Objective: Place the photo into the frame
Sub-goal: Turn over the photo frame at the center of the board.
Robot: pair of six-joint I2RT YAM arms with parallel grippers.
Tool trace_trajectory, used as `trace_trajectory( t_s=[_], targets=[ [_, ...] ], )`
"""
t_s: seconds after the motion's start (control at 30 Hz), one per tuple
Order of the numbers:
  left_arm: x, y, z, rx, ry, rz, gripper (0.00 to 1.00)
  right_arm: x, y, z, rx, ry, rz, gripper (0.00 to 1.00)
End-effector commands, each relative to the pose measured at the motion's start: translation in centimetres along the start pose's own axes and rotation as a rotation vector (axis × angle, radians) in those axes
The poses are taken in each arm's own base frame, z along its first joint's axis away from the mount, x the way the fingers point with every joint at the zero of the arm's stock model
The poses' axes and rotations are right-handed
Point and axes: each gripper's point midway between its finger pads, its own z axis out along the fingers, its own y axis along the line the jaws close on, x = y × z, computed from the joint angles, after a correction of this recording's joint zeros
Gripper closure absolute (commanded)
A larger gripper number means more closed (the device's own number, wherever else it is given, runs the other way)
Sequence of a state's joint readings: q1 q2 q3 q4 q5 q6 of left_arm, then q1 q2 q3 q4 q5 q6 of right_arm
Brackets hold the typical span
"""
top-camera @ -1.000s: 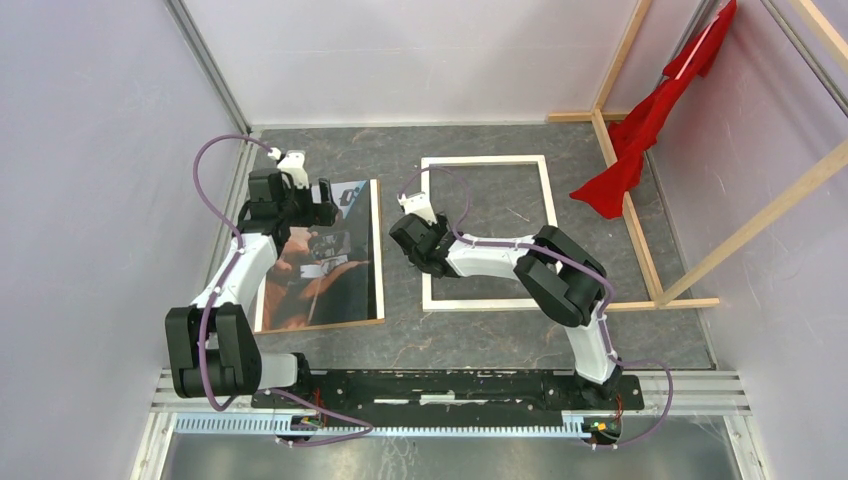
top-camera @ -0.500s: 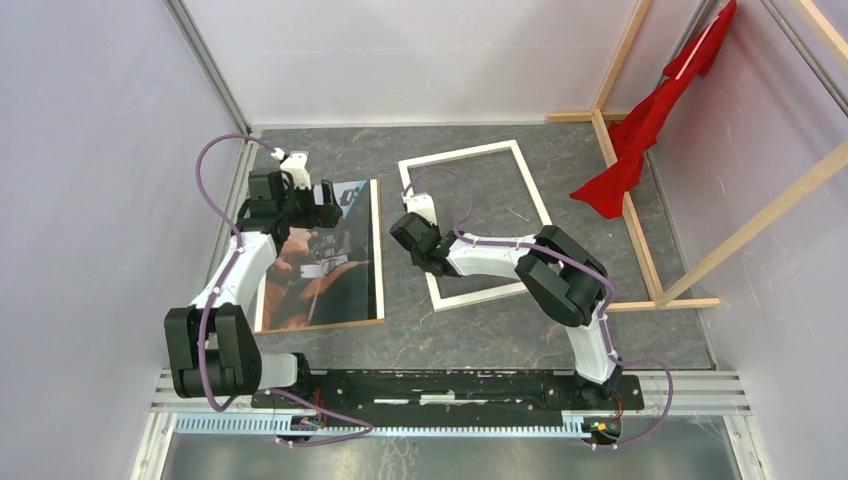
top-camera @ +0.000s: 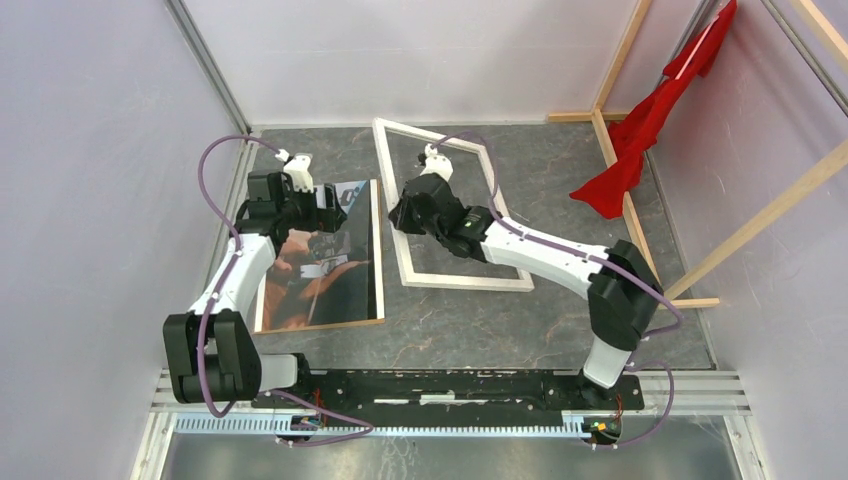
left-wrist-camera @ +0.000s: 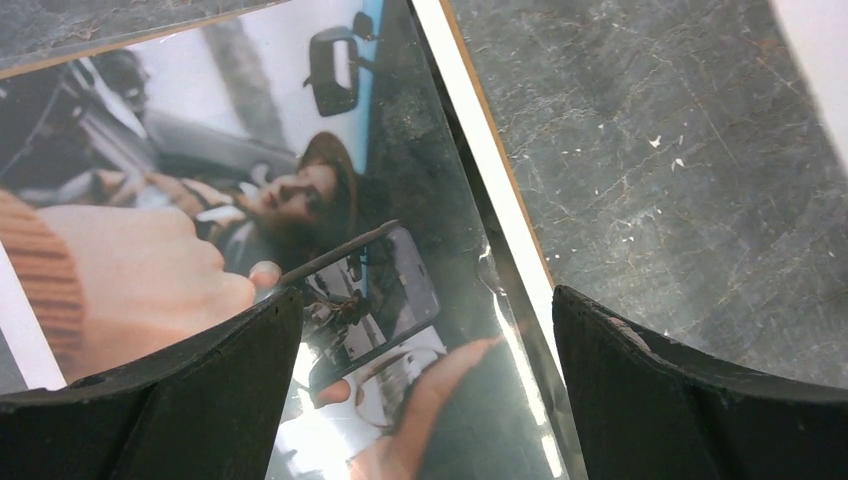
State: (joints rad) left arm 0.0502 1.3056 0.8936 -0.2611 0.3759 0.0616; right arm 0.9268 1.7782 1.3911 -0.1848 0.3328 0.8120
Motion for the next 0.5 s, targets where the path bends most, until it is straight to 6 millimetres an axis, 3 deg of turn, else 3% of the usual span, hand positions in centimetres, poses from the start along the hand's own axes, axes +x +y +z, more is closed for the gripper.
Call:
trace_trajectory(
  t_s=[0.0,0.2,0.47],
  targets=[
    [-2.1,-1.5,-1.2,0.064,-0.061,0.064,0.00,-7.5,7.9,-4.9,-0.301,-0.130,0.231,1.00],
    [-4.4,-2.8,-2.4,0.101,-0.123,0.066,0.00,-10.7,11.5,-8.5,-0.506,-0.129,0.393,1.00],
    [-7.7,-4.4,-4.2,0.140,-0.214,0.037,0.00,-13.6,13.8,-12.1,-0.703,-0.092,0.585,1.00]
  ],
)
